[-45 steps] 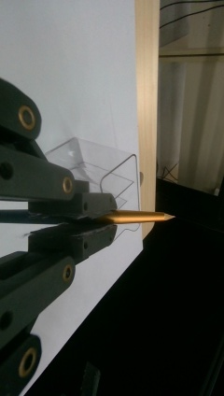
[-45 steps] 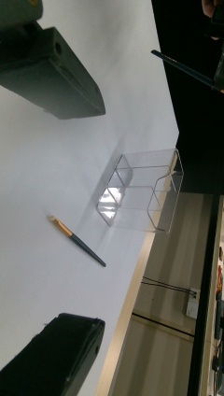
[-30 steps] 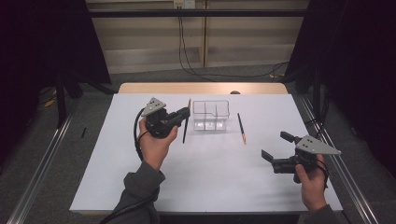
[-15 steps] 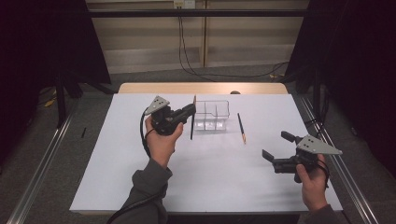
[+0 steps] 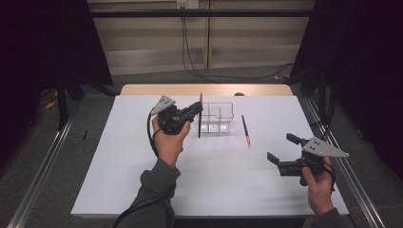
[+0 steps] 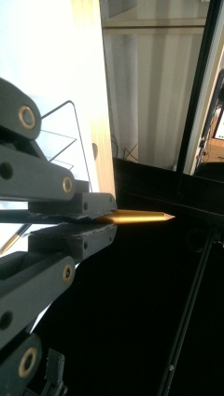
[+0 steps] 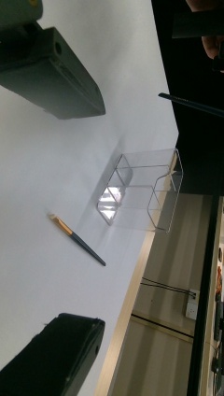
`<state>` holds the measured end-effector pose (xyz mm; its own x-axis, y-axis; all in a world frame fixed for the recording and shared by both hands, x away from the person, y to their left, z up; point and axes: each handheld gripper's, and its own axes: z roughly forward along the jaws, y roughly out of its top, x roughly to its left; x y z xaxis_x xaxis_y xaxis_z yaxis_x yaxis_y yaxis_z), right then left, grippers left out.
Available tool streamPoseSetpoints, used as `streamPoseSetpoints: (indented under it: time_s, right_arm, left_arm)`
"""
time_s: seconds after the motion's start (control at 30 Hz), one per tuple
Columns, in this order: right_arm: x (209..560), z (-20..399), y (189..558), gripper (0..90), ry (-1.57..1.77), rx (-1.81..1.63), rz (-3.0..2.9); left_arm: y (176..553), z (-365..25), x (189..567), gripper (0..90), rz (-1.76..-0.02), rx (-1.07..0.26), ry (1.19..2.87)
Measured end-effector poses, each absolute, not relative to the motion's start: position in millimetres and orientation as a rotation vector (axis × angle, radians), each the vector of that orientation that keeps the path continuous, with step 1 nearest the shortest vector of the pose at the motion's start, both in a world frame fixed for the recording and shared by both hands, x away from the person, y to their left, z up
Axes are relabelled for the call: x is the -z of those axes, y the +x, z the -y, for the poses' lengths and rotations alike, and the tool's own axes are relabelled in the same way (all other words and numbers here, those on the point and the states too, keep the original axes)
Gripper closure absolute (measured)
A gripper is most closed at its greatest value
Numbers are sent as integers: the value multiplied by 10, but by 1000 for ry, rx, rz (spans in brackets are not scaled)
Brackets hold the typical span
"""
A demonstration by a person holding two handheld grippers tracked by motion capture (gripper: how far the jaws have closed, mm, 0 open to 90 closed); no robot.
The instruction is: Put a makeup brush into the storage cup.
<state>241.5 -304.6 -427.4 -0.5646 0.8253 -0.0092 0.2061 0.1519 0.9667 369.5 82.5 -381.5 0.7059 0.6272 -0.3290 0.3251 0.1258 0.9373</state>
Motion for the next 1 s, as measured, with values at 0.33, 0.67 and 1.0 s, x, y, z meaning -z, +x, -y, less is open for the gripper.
streamPoseSetpoints:
  time_s: [0.33,0.67,1.0]
  right_arm:
    - [4267,3054,2420,0,977,-1443,-1870]
    - [4271,3065,2426,0,973,-1448,-1874]
    - [4278,3058,2427,0,970,-1443,-1876]
  left_arm:
    - [3766,-754,3835,841,-835,-236,1439]
    - [3812,-650,3823,841,-815,-243,1440]
    - [3864,-564,3791,841,-796,-250,1427]
